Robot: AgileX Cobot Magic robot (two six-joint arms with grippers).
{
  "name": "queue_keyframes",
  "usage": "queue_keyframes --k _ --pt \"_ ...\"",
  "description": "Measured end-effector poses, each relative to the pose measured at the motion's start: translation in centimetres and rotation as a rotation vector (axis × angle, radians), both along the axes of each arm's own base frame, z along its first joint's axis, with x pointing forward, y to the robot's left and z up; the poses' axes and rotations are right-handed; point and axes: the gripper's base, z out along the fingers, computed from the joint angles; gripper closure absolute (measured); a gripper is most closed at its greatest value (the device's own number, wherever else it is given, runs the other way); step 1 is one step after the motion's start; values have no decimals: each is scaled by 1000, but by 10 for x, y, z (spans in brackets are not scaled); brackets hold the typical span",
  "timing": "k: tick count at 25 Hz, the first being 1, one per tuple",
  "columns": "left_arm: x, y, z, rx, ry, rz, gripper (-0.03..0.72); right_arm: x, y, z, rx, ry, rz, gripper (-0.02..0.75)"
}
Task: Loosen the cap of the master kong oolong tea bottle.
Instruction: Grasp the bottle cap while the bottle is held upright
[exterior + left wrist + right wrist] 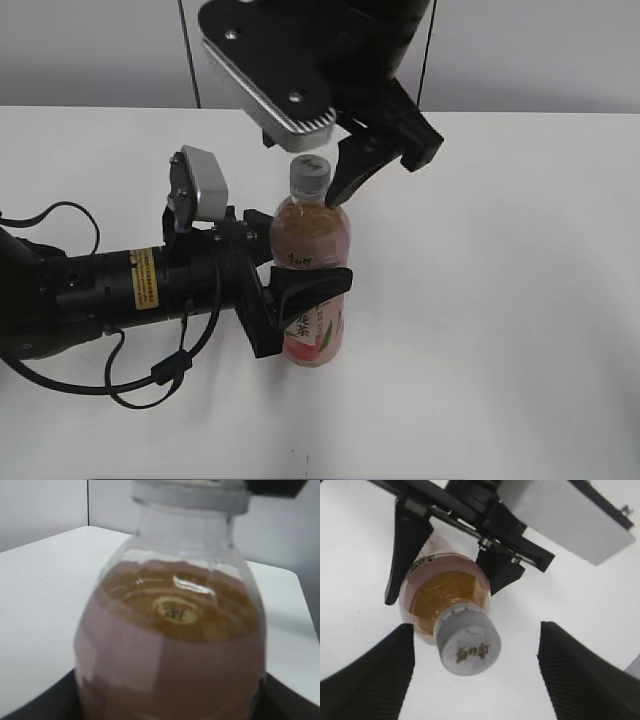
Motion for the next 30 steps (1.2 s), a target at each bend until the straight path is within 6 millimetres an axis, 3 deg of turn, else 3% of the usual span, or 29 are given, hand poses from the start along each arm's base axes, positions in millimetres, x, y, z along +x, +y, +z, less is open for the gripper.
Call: queue_keyframes --k 12,18,22,30 --pt "0 0 0 0 -1 -1 263 -3 0 31 233 341 -987 156" --pt "0 0 0 0 -1 -1 263 -3 1 32 298 513 -1401 156" --pt "0 0 0 1 -1 -1 263 -3 1 33 324 593 -1593 176" --pt "0 0 0 1 -1 -1 263 -13 -12 33 330 629 -1783 205"
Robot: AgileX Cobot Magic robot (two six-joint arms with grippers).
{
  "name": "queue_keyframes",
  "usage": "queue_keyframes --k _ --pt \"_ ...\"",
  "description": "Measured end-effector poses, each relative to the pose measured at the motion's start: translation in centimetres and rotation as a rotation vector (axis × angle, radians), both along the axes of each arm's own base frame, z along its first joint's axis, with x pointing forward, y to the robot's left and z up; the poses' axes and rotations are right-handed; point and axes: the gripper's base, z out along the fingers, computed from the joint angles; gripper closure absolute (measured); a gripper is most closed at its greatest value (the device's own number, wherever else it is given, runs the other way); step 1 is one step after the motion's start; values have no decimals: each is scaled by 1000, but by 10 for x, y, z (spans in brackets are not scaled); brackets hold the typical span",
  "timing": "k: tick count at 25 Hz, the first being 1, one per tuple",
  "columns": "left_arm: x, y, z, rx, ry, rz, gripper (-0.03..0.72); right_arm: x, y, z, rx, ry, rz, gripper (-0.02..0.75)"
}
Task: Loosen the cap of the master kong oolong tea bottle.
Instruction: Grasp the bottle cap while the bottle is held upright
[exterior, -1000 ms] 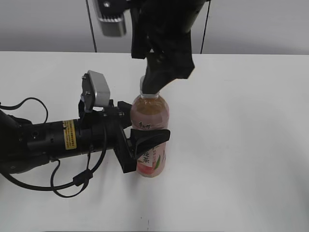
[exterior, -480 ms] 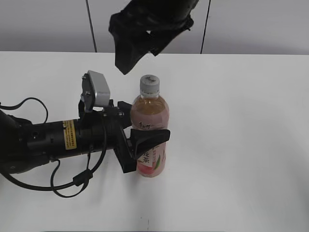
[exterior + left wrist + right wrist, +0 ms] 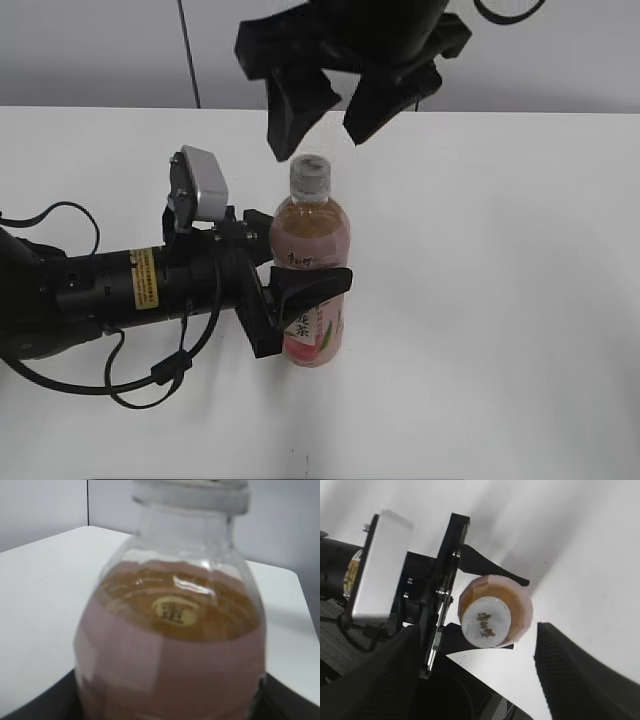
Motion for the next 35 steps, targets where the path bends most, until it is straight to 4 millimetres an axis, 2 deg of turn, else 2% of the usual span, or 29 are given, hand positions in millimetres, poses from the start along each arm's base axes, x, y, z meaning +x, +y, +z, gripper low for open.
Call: queue_keyframes --k 5,12,17,23,29,35 --pt "0 0 0 0 0 0 263 -1 0 -12 -14 53 -35 205" --pt "0 0 0 -1 0 0 263 0 2 -16 -17 64 -38 206" --pt "0 0 0 -1 0 0 263 6 6 -32 -48 89 -39 211" --pt "0 0 0 -1 0 0 263 7 7 -35 -56 91 -31 305" --pt "0 0 0 -1 0 0 263 7 7 -35 -67 66 32 460" --pt "0 0 0 -1 0 -1 263 7 7 -35 -91 11 179 459"
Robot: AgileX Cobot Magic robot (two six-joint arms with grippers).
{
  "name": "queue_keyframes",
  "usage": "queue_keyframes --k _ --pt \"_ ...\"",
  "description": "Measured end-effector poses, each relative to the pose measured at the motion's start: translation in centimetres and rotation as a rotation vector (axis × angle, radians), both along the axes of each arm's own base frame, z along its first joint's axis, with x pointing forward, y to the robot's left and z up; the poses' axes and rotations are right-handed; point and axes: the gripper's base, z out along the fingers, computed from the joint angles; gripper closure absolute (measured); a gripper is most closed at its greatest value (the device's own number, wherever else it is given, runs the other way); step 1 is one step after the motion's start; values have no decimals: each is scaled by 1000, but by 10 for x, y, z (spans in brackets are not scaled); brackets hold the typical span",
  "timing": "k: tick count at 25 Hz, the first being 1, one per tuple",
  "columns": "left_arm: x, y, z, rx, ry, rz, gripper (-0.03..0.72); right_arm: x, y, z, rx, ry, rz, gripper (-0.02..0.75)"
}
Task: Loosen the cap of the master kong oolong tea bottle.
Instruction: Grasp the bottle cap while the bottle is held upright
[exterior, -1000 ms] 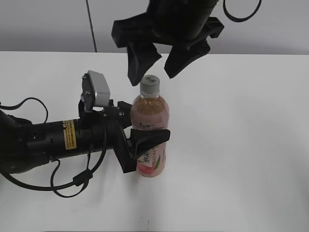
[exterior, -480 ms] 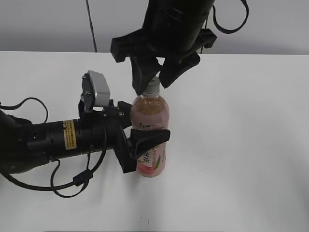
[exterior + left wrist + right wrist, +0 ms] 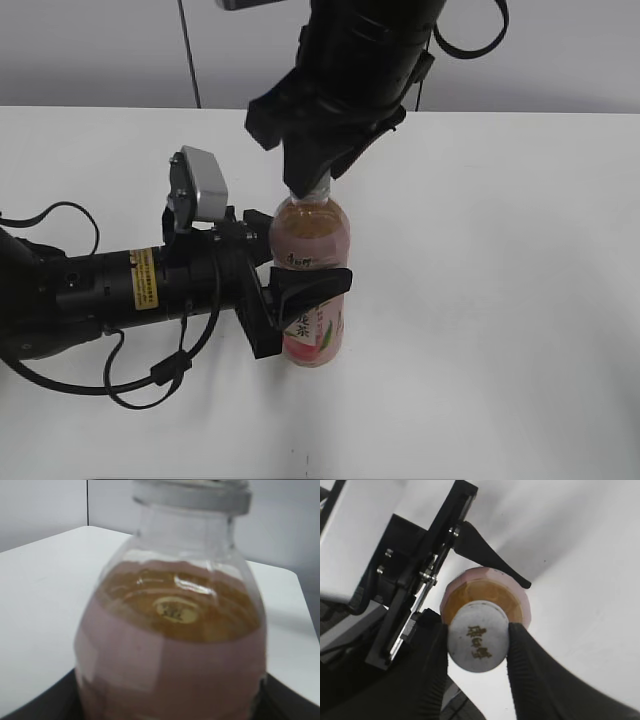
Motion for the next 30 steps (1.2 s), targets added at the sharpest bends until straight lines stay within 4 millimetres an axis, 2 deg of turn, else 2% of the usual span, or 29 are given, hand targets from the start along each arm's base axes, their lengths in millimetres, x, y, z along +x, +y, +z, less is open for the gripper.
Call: queue_keyframes --k 10,23,30 --pt "0 0 0 3 -7 -6 263 0 0 0 -64 -184 555 459" --pt "-1 0 0 7 -16 -17 263 1 -1 0 -150 -474 1414 459" --pt "-1 0 0 7 -16 -17 263 1 0 2 -187 -589 1726 459"
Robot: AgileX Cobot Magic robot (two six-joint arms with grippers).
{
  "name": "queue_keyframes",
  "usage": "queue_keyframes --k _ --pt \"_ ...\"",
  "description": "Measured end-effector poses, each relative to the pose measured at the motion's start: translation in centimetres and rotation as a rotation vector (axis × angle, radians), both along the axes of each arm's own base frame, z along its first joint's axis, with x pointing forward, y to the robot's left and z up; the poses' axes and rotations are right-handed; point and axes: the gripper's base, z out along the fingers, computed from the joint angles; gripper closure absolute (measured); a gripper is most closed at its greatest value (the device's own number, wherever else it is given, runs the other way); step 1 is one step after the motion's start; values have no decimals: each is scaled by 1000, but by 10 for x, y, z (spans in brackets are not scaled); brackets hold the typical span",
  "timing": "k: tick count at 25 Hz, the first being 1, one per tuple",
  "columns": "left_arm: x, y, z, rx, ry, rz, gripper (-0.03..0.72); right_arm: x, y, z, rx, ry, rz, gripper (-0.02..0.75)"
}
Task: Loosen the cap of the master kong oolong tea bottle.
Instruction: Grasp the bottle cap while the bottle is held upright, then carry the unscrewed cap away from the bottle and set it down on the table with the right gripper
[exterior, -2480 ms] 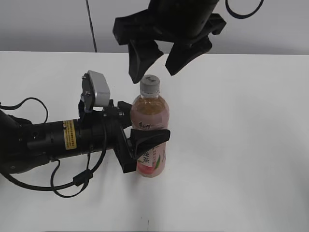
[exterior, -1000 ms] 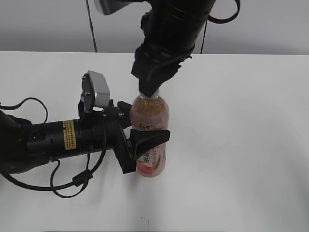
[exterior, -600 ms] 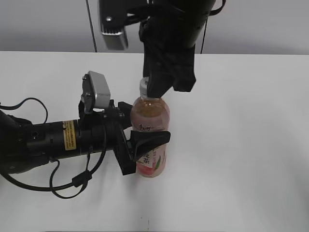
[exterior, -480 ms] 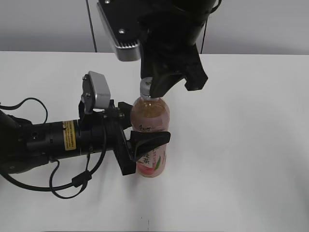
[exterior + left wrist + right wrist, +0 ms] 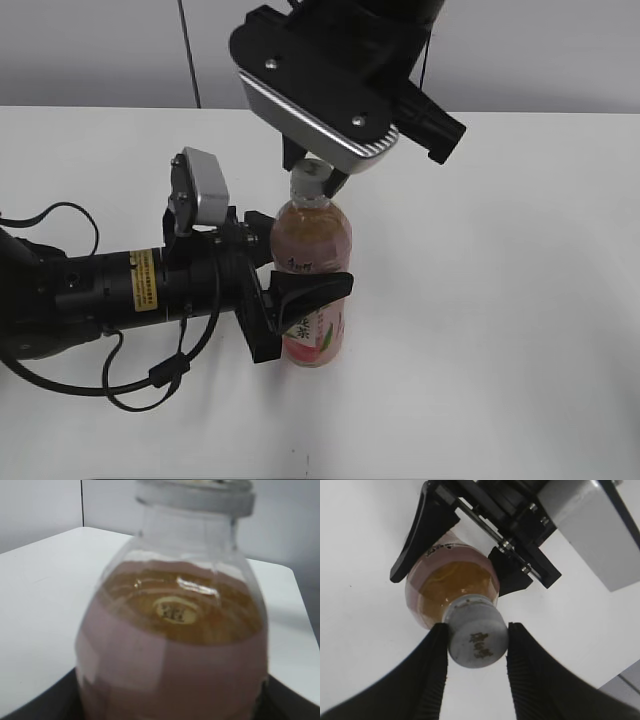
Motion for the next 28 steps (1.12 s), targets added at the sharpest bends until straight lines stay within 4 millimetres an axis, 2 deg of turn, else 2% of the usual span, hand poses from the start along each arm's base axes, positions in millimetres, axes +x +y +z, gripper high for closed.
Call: queue_keyframes --k 9,14,20,22,24,28 --pt "0 0 0 -1 3 1 263 1 1 4 -20 -96 241 462" --pt "1 0 0 -6 11 9 263 1 5 13 13 -131 298 465" --pt "1 0 0 -5 11 9 263 2 3 12 -18 -154 313 465" --pt "1 0 0 -5 11 9 263 4 0 13 -42 -158 257 465" --pt "1 0 0 -5 11 9 263 5 -5 18 -53 -152 115 465" --pt "1 0 0 -5 11 9 263 7 -19 33 -38 -140 -323 465"
